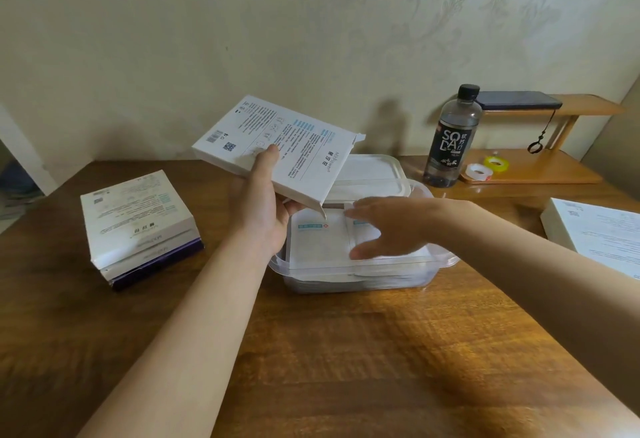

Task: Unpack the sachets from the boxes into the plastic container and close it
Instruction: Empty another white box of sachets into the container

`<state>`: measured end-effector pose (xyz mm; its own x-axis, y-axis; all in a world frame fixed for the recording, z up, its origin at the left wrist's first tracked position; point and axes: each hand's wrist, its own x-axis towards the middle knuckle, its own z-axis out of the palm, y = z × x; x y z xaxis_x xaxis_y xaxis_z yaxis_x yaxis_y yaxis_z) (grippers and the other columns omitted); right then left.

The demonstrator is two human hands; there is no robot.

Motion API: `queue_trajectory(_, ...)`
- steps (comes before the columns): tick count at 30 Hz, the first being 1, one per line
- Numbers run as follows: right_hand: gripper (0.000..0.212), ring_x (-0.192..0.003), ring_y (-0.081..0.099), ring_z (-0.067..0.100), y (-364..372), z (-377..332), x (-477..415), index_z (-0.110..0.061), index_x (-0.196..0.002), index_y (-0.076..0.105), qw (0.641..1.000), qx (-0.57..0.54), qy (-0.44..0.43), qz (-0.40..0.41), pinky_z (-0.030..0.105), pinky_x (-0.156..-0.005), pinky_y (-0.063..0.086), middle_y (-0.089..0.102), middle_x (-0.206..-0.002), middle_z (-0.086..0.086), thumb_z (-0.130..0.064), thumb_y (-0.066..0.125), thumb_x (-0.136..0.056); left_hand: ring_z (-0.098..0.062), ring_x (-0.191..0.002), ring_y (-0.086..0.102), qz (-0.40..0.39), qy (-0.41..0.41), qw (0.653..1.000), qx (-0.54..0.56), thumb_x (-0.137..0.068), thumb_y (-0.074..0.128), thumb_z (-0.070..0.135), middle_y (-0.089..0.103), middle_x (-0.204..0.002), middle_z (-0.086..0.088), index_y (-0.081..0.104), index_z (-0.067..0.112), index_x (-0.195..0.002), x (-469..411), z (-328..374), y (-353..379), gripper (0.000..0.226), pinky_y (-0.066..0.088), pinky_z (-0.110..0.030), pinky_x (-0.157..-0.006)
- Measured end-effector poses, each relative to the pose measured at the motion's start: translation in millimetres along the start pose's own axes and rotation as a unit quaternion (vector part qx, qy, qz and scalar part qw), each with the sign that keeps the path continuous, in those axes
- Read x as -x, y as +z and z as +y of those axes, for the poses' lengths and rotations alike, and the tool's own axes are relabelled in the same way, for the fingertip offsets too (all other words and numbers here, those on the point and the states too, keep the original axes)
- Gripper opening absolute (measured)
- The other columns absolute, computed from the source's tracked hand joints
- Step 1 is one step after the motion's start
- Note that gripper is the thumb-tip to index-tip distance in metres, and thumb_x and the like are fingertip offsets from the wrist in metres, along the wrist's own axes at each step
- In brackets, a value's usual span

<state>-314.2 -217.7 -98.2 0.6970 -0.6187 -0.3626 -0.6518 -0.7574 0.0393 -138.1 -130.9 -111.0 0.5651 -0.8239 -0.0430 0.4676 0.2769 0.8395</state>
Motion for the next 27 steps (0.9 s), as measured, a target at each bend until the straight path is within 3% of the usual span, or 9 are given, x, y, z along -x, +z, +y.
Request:
queue_trajectory(3, 0.085, -0.151, 0.023, 0.024, 0.7, -0.6, 8.1, -0.033, -0.160, 0.005, 0.998, 0.026, 0.000, -0.056, 0.042, -0.120, 0.022, 0.004, -0.168, -0.009, -0.064, 0.047, -0.093, -0.022, -0.098, 0.075, 0.003, 0.009, 1.000, -0.009, -0.097, 0.065, 0.032, 0.077, -0.107, -0.001, 0.060, 0.032, -0.126, 0.4, -0.2, 0.0, 0.030, 0.057, -0.032, -0.058)
queue_trajectory(10, 0.092, -0.146, 0.032, 0.028, -3.1, 10.7, 10.7, -0.037, -0.159, 0.008, 0.996, 0.044, 0.010, -0.078, 0.048, -0.116, 0.032, 0.022, -0.164, -0.002, -0.057, 0.064, -0.088, -0.021, -0.096, 0.075, 0.002, 0.013, 1.000, -0.015, -0.097, 0.064, 0.032, 0.078, -0.104, 0.000, 0.061, 0.034, -0.122, 2.5, -0.1, -0.4, 0.025, 0.056, -0.029, -0.054)
queue_trajectory(15, 0.101, -0.142, 0.038, 0.027, 2.6, 11.9, 5.9, -0.026, -0.160, 0.001, 0.995, 0.058, 0.015, -0.074, 0.044, -0.112, 0.036, 0.023, -0.164, -0.004, -0.052, 0.067, -0.088, -0.021, -0.098, 0.074, 0.006, 0.012, 1.000, -0.016, -0.097, 0.064, 0.031, 0.078, -0.105, -0.001, 0.062, 0.034, -0.121, 3.3, 0.4, -0.4, 0.024, 0.056, -0.030, -0.055)
queue_trajectory(27, 0.098, -0.140, 0.038, 0.030, 8.4, 10.3, -1.4, -0.026, -0.160, -0.006, 0.992, 0.078, 0.026, -0.093, 0.045, -0.110, 0.040, 0.017, -0.164, -0.003, -0.031, 0.066, -0.094, -0.020, -0.095, 0.074, -0.004, 0.016, 0.999, -0.034, -0.097, 0.064, 0.033, 0.077, -0.103, 0.000, 0.062, 0.036, -0.115, -1.5, -1.8, -2.7, 0.018, 0.055, -0.029, -0.055)
